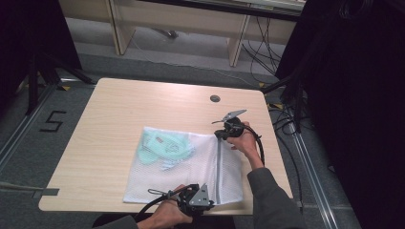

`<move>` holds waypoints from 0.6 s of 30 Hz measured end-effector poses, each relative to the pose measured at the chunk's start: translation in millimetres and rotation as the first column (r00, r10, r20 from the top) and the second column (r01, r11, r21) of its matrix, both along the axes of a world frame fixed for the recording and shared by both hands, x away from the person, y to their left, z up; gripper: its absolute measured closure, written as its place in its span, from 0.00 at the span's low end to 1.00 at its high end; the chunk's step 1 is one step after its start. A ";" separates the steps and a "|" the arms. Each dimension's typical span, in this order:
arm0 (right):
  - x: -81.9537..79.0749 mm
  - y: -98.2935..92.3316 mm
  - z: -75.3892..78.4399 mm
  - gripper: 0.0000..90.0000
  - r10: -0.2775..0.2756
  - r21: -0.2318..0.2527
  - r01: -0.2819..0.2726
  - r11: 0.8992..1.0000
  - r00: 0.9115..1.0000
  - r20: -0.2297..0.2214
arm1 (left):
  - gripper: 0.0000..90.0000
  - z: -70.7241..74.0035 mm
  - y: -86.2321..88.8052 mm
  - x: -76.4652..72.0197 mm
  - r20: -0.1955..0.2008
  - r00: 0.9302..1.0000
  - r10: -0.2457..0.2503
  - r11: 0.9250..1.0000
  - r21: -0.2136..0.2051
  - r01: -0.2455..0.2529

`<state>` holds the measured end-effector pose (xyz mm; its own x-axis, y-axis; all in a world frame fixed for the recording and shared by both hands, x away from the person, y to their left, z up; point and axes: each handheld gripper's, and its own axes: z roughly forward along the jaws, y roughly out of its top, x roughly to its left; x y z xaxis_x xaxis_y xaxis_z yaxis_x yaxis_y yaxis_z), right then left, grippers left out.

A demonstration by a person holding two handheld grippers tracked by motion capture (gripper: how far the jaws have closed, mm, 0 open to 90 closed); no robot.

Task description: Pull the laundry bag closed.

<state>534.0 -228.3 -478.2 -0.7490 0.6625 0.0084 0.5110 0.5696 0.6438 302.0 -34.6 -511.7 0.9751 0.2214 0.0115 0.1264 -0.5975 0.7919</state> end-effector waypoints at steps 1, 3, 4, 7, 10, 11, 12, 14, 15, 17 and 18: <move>0.0 -0.6 0.6 0.94 -0.010 -0.012 0.010 1.000 1.000 -0.002 | 0.92 -0.2 -0.1 0.3 -0.005 1.000 0.012 1.000 -0.008 -0.012; 0.8 -0.5 -0.3 0.89 0.005 -0.003 -0.005 1.000 1.000 0.002 | 0.88 0.2 0.5 1.8 -0.023 1.000 0.019 1.000 -0.011 -0.019; 0.5 0.3 -0.7 0.86 -0.050 -0.020 0.050 0.999 0.999 0.000 | 0.84 0.4 1.0 2.5 -0.026 0.999 0.027 1.000 -0.011 -0.027; 1.1 -1.1 0.1 0.78 -0.039 -0.015 0.039 0.999 0.999 0.008 | 0.76 1.5 2.5 5.1 -0.047 0.998 0.033 0.999 -0.024 -0.034; 0.5 -1.1 3.1 0.68 -0.058 -0.010 0.058 0.998 0.998 0.023 | 0.71 5.7 6.2 7.7 -0.056 0.997 0.056 0.998 -0.039 -0.058; 0.0 -1.1 4.5 0.66 -0.071 -0.016 0.072 0.997 0.997 0.030 | 0.69 7.4 7.5 8.5 -0.057 0.997 0.059 0.997 -0.047 -0.062; -0.8 -1.4 6.6 0.64 -0.081 -0.011 0.081 0.997 0.996 0.026 | 0.67 8.7 8.9 9.0 -0.057 0.996 0.069 0.996 -0.052 -0.072; -2.1 -2.6 9.2 0.61 -0.107 0.003 0.107 0.994 0.994 0.031 | 0.64 11.5 12.5 10.8 -0.057 0.996 0.074 0.996 -0.053 -0.077; -3.1 -3.9 12.3 0.60 -0.101 0.000 0.101 0.995 0.995 0.022 | 0.63 12.4 14.1 11.7 -0.056 0.995 0.079 0.995 -0.060 -0.082; -5.3 -4.6 14.4 0.58 -0.117 0.008 0.117 0.993 0.992 0.037 | 0.60 14.6 18.0 14.3 -0.050 0.995 0.090 0.994 -0.056 -0.093; -7.0 -5.2 17.8 0.57 -0.120 0.003 0.120 0.993 0.993 0.020 | 0.59 15.0 18.9 14.6 -0.056 0.994 0.095 0.993 -0.070 -0.099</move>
<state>527.0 -233.5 -460.4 -0.6644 0.7474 -0.0044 0.5625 0.5039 0.6555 316.7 -15.7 -496.7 0.9479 0.3132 -0.0583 0.2231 -0.5220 0.8233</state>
